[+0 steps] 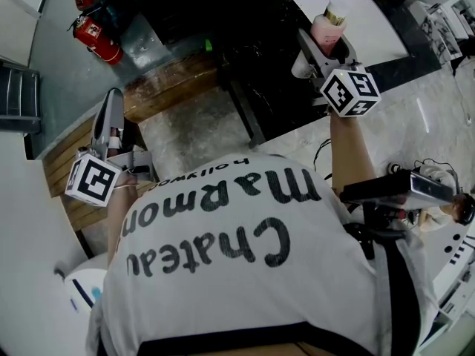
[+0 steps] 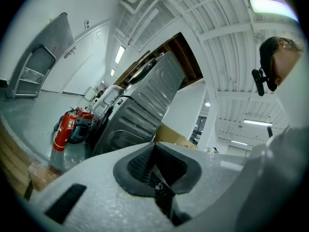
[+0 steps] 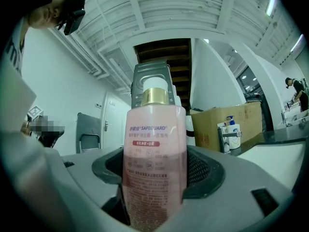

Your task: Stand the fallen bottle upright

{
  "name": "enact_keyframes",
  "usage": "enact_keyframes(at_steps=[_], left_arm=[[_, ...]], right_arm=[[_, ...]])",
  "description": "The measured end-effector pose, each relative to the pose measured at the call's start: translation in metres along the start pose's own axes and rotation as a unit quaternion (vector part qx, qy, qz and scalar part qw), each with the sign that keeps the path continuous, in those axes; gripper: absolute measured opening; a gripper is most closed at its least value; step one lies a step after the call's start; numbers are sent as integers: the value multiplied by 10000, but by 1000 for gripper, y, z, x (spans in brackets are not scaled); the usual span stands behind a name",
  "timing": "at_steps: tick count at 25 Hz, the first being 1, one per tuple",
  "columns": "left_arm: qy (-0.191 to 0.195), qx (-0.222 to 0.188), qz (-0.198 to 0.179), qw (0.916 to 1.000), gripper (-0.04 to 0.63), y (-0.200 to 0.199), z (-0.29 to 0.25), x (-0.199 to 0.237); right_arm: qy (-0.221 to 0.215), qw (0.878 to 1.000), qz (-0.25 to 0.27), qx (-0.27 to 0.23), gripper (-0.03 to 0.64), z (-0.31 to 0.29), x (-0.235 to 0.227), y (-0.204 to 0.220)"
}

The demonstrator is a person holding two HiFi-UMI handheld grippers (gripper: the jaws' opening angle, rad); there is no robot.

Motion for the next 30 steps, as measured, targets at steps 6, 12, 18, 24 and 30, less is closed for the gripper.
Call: enact_keyframes(at_steps=[6,12,18,24,30], left_arm=[[-13,-41,131,9999,14,1,2,2],[-37,-86,159,9998,14,1,3,3],[-34,-71,165,9998,14,1,3,3],[-30,-69,180,9998,14,2,2,4],[-30,-75,181,9998,14,2,2,5]], right_arm=[[-44,10000,28,70,317,2,1,3],[-30,10000,55,69,317,4,2,4],[-11,10000,75,36,318,6,3,4],[-6,9999,99,25,318,7,4,5],[-16,9999,120,30,318,8,6,6]])
Point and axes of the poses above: the fingertips, and each gripper's own axes: z backward along the fingers, x to its left, y out of its underside, the point moved 5 cm from there along z, backward along the fingers, and after that the axes turned 9 degrees about y, right-handed, at the moved point
